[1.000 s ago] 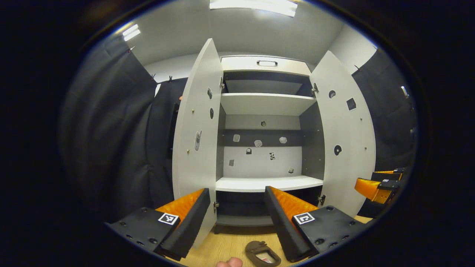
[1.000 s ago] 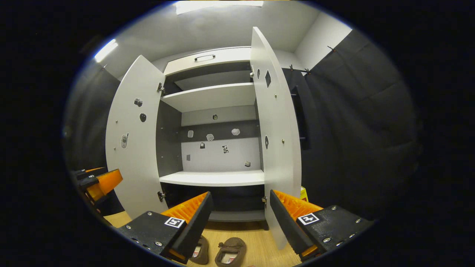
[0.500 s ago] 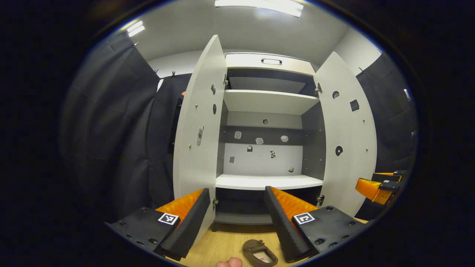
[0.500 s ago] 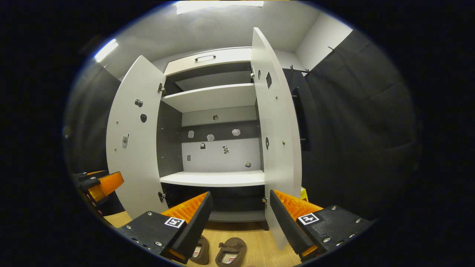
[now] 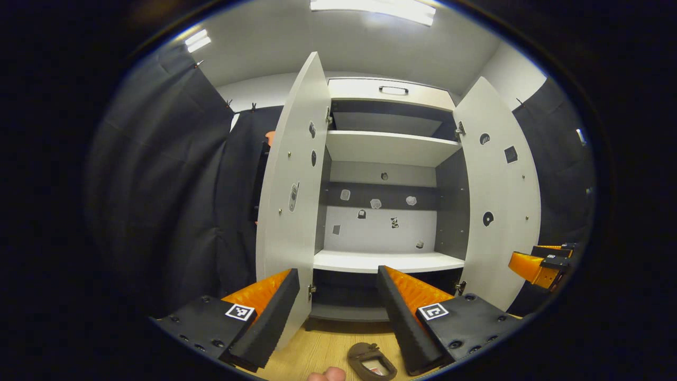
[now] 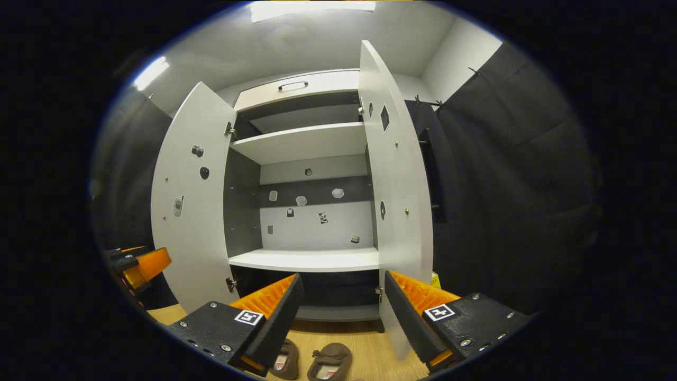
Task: Grab one shoe with the right hand and put it into the shoe cabinet, grab the other shoe with the left hand and put it into the shoe cabinet; then close the right door with the right hand and the left door with the left hand.
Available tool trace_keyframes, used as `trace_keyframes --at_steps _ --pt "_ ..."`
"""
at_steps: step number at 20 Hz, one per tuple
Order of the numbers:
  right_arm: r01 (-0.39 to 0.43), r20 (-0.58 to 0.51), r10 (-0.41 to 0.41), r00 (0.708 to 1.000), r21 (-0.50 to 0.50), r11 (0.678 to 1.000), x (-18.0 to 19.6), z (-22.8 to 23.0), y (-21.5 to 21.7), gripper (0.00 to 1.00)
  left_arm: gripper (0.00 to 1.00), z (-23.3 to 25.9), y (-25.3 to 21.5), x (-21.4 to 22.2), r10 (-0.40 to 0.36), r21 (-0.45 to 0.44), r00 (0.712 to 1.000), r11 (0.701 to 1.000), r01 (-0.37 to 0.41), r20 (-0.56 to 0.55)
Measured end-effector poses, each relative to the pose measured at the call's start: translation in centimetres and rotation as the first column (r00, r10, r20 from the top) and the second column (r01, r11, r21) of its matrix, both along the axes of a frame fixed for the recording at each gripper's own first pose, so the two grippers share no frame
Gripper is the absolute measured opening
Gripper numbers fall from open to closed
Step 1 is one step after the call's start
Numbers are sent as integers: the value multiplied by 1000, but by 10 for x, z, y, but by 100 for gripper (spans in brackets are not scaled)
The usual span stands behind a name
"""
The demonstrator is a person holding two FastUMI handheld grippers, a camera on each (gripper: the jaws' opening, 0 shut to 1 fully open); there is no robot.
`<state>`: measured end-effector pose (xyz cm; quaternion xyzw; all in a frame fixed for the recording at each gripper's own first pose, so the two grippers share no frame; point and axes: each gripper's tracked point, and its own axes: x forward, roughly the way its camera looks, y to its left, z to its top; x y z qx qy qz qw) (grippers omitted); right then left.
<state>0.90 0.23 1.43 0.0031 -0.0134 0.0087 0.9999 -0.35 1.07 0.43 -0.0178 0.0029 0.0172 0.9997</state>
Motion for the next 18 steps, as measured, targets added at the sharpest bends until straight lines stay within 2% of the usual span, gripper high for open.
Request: trace_keyframes --at_steps 3,5,7,9,11,14,18 --pt "-37 -17 37 999 -4 999 14 -12 9 95 96 2 1 -2 6 -3 1000 1000 -6 2" --pt "-46 -59 44 997 -26 999 28 -37 11 95 96 -1 4 -6 16 -10 1000 1000 -16 -6" --pt "-52 -142 42 989 -67 996 43 -77 10 95 96 -6 6 -9 23 -17 1000 1000 -24 -18" --pt "-69 -253 46 966 -83 994 50 -127 13 95 96 -7 8 -11 26 -13 999 1000 -26 -26" --pt "-85 -388 35 921 -111 990 54 -188 10 95 96 -6 13 -10 37 -12 999 999 -37 -26" --pt "-124 -595 27 803 -124 985 41 -281 6 96 96 -7 17 -12 48 -16 999 999 -48 -25" --pt "-129 -700 -26 714 -168 977 24 -349 -8 95 96 -8 28 -12 71 14 997 997 -71 -24"
